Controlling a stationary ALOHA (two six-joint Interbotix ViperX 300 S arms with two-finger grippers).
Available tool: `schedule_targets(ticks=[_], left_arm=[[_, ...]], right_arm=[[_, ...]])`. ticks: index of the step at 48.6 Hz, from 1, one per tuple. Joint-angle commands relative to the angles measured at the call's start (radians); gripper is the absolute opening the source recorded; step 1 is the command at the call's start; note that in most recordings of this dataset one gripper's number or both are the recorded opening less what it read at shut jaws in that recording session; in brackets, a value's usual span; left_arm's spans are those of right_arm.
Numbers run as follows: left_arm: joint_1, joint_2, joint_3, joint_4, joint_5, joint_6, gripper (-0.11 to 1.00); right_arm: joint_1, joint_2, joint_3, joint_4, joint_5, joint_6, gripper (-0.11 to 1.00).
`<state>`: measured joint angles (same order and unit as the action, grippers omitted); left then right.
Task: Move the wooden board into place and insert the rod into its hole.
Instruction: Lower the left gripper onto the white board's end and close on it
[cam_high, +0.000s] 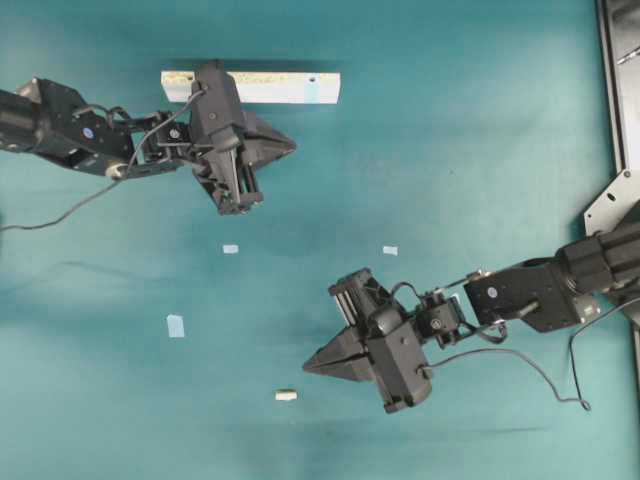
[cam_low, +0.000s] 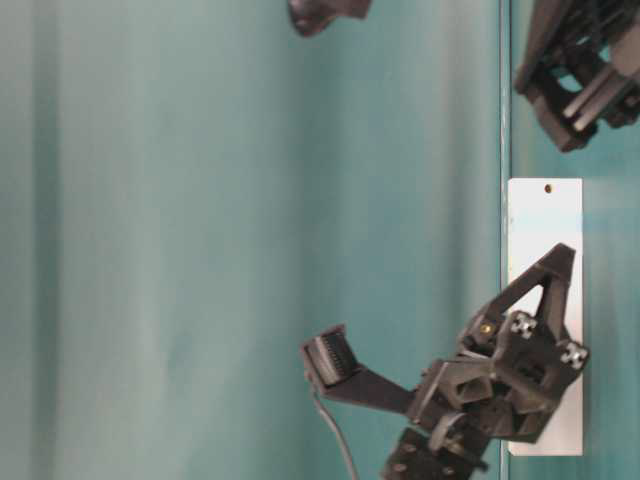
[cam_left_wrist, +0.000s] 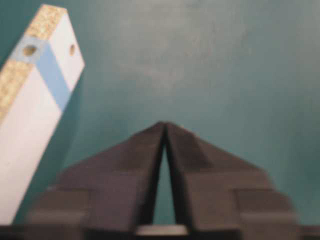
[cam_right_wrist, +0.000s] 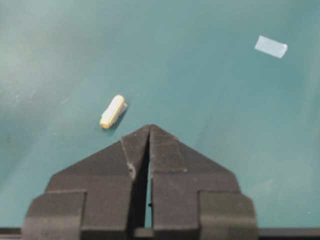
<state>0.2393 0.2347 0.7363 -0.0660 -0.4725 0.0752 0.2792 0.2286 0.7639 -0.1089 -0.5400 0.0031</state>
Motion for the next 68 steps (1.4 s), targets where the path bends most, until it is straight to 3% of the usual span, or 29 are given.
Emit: schedule_targets(ticks=[1,11,14,18,28,29,35,46,68], left_arm=[[-0.002,-0.078,-0.009,0.003,0.077,0.049,0.21],[0.017,-0.213,0.002,0.003,0.318,0.245,0.74],[0.038,-0.256,0.006,0.003,0.39,0.322,0.77],[0.072,-0.301,0.012,0.003,0.454,0.385,0.77],[0.173,-0.353,0.023,0.003,0.497,0.416,0.77],[0.181,-0.353,0.025,0.003,0.497,0.416,0.77],[0.212,-0.334,0.035,0.003,0.489,0.43,0.79],[0.255,-0.276,0.038,0.003,0.4,0.497,0.79],[0.276,-0.172,0.029,0.003,0.313,0.494,0.79]], right_arm=[[0.006,-0.04,-0.015,0.0,0.012,0.005,-0.01],[0.008,-0.058,-0.02,0.0,0.025,0.066,-0.01],[0.008,-0.063,-0.021,0.0,0.035,0.086,0.05],[0.008,-0.074,-0.026,0.0,0.069,0.101,0.22],[0.008,-0.13,-0.044,-0.002,0.198,0.103,0.81],[0.008,-0.137,-0.046,-0.002,0.215,0.104,0.83],[0.008,-0.184,-0.052,0.0,0.295,0.114,0.81],[0.009,-0.199,-0.06,-0.002,0.321,0.163,0.81],[0.011,-0.198,-0.06,0.0,0.339,0.196,0.81]])
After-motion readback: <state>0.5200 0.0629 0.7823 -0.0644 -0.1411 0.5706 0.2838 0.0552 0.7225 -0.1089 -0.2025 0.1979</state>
